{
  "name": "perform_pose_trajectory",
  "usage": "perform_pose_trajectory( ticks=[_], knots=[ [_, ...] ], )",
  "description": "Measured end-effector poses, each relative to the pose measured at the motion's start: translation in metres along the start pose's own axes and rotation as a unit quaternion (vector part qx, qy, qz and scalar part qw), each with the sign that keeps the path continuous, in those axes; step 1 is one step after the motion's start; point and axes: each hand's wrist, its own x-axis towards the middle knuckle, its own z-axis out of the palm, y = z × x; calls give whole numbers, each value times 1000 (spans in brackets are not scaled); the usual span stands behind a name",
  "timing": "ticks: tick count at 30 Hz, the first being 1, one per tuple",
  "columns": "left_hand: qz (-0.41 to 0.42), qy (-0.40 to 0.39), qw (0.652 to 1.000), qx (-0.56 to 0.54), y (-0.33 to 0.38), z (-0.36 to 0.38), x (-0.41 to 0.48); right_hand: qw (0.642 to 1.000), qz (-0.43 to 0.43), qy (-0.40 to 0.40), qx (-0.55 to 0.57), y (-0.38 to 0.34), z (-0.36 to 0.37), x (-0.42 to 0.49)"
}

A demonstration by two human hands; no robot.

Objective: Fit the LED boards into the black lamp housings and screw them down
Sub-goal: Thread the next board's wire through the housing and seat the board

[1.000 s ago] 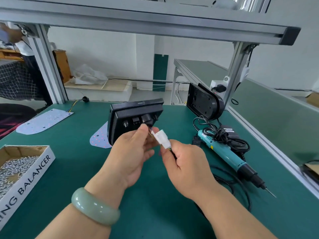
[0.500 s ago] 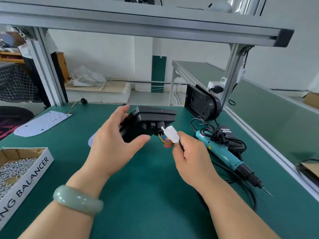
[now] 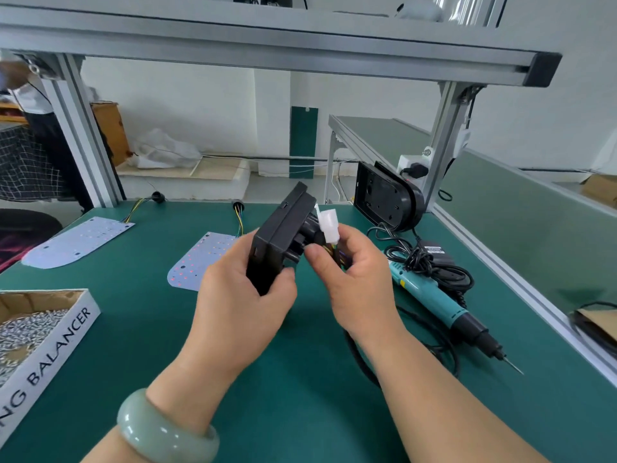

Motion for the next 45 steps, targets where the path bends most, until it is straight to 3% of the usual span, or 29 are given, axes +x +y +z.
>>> perform_pose_trajectory(
  ticks=[7, 12, 16, 31, 35, 41, 45],
  knots=[
    [-41, 12, 999, -23, -2, 7, -1, 981, 58, -17, 185, 0, 1, -2],
    [-38, -4, 999, -20, 2, 10, -5, 930, 149, -16, 335, -1, 1, 0],
    [-21, 2, 1000, 7, 5, 13, -6, 902, 174, -6, 395, 2, 4, 1],
    [-20, 17, 1000, -1, 11, 14, -8, 919, 177, -21, 352, -1, 9, -1],
    [-40, 13, 999, -16, 11, 15, -8, 938, 122, -41, 323, -4, 5, -1],
    [-41, 0, 999, 0, 12, 14, -7, 960, 91, 25, 265, -4, 2, -2],
    [-62, -2, 998, -20, 10, 13, -6, 986, 27, 22, 165, -10, -4, -2]
  ],
)
